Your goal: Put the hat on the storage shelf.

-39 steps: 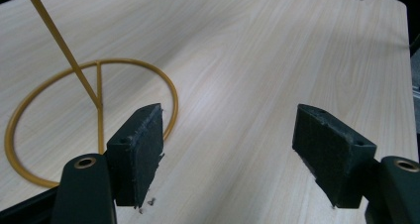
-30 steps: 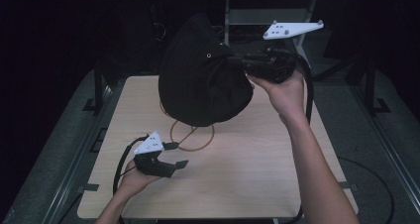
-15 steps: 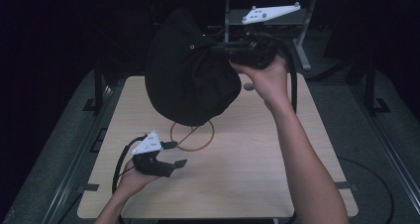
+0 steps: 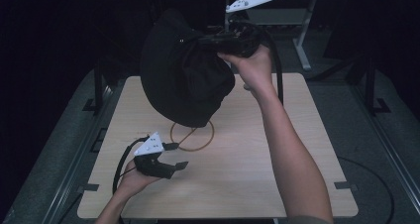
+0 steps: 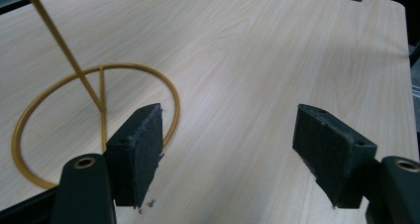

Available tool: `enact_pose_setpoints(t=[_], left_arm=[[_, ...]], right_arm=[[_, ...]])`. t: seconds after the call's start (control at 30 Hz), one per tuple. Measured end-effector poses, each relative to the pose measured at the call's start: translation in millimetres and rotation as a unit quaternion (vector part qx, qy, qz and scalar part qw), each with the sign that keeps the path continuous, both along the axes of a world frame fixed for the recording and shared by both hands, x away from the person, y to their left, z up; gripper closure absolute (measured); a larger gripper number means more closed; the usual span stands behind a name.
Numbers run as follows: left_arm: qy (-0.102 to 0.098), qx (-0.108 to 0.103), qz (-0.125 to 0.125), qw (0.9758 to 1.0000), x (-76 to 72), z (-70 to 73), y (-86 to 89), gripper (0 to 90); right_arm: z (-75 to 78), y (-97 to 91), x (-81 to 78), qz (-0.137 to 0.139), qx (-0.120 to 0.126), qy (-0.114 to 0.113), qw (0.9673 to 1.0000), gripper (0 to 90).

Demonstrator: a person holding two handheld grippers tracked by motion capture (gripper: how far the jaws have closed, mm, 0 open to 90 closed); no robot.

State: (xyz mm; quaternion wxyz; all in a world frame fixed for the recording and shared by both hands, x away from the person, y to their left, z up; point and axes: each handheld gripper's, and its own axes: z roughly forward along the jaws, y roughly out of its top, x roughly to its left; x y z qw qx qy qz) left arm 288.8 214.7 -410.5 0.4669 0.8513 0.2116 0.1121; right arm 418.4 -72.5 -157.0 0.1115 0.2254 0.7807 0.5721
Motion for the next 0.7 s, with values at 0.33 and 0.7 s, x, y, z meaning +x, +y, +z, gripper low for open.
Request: enact_pose_setpoints(t=[0.33, 0.7], left_arm=[[0.004, -0.002, -0.002, 1.0000, -0.6, -1.0, -1.4, 27.3], [0.003, 0.003, -0.006, 1.0000, -0.2, -1.3, -2.2, 26.5]], right_arm=[[-2.6, 20.2, 13.2, -0.008, -0.014, 0.012, 0.9998, 85.9], [-4.6, 43.7, 31.0, -0.002, -0.031, 0.026, 0.9992, 85.7]])
